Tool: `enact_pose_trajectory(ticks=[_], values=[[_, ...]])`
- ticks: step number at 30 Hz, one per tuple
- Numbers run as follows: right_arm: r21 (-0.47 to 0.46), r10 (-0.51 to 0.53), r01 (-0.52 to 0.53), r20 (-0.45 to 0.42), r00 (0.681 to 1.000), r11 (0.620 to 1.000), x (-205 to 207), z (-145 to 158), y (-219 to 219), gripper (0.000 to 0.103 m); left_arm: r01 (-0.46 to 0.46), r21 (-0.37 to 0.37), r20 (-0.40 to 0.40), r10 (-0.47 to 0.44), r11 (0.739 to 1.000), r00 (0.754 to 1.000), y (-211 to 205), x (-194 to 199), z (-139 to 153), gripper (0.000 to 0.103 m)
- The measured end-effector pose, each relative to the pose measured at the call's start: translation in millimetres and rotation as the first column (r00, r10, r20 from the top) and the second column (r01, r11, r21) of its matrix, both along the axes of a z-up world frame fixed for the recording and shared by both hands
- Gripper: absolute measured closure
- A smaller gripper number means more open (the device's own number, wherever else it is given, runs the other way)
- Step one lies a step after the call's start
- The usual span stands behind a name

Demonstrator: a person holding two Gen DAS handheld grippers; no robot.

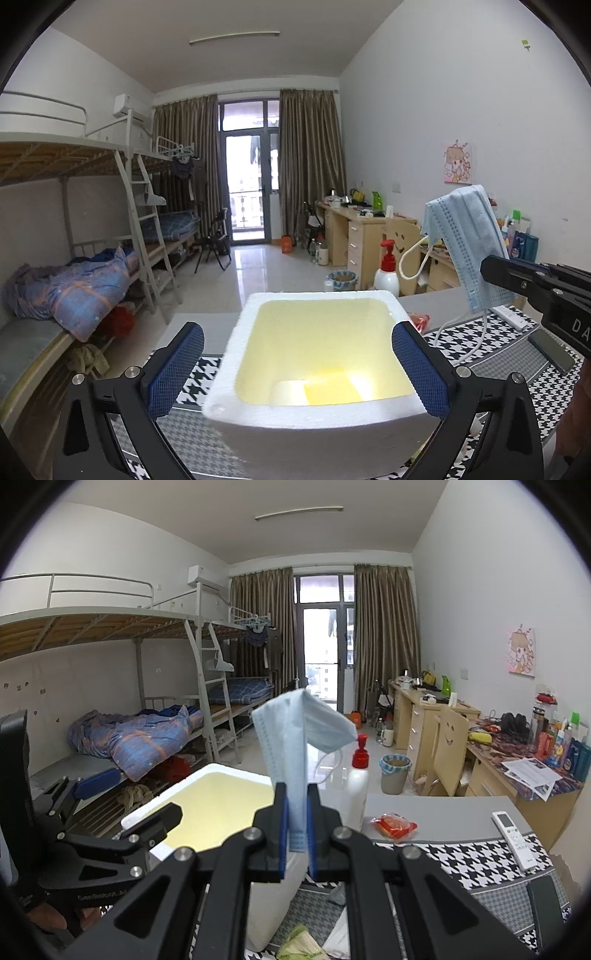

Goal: Organize soft objects
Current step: 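Lower the blue mask into the foam box and open the right tool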

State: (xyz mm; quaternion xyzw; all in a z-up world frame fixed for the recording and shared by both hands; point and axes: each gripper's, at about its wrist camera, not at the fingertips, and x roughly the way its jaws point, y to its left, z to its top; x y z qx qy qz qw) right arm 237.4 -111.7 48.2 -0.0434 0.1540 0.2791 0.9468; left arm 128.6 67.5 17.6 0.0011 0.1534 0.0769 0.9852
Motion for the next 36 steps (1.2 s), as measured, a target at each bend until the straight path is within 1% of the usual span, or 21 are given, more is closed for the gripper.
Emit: enact_pose_trajectory(ticks=[9, 15, 19, 24, 29, 32, 36], values=[[-0.021, 0.038, -0.038, 0.005, 0.999, 0.999, -1.4, 1.6, 18.2, 0.091, -0.046, -0.024, 0.004, 0.046, 0.999, 0.999, 19.3, -11.6, -3.4, 0.001], [-0.028, 0.077, -0.077, -0.011, 0.997, 0.997, 1.2, 0.3, 31.4, 0.091, -0.058, -0.026, 0.012, 0.059, 0.998, 0.998, 21.4, -21.2, -4.1, 0.001], [-0.036, 0.092, -0.093, -0.025, 0.995, 0.995, 4.5, -1.9, 39.9, 0.091, -0.063, -0.032, 0.024, 0.063, 0.998, 0.998, 26.1, -26.2, -3.1, 0.001], [-0.029, 0.126, -0.128, -0.062, 0.99, 0.991, 8.5, -6.1, 47.0, 0.091, -0.075, -0.034, 0.022, 0.076, 0.997, 0.997, 29.9, -27.2, -5.3, 0.001], [-0.043, 0.141, -0.145, -0.078, 0.987, 0.989, 11.3, -9.7, 54.7, 0.091, -0.082, -0.043, 0.019, 0.083, 0.996, 0.996, 36.1, -30.1, -8.2, 0.001], [-0.034, 0.155, -0.159, -0.092, 0.984, 0.987, 11.0, -10.4, 58.5, 0.091, -0.089, -0.045, 0.019, 0.09, 0.995, 0.996, 39.7, -30.8, -9.3, 0.001], [-0.047, 0.15, -0.155, -0.099, 0.984, 0.987, 12.9, -12.7, 65.2, 0.091, -0.092, -0.051, 0.016, 0.093, 0.994, 0.996, 42.8, -31.3, -9.9, 0.001]])
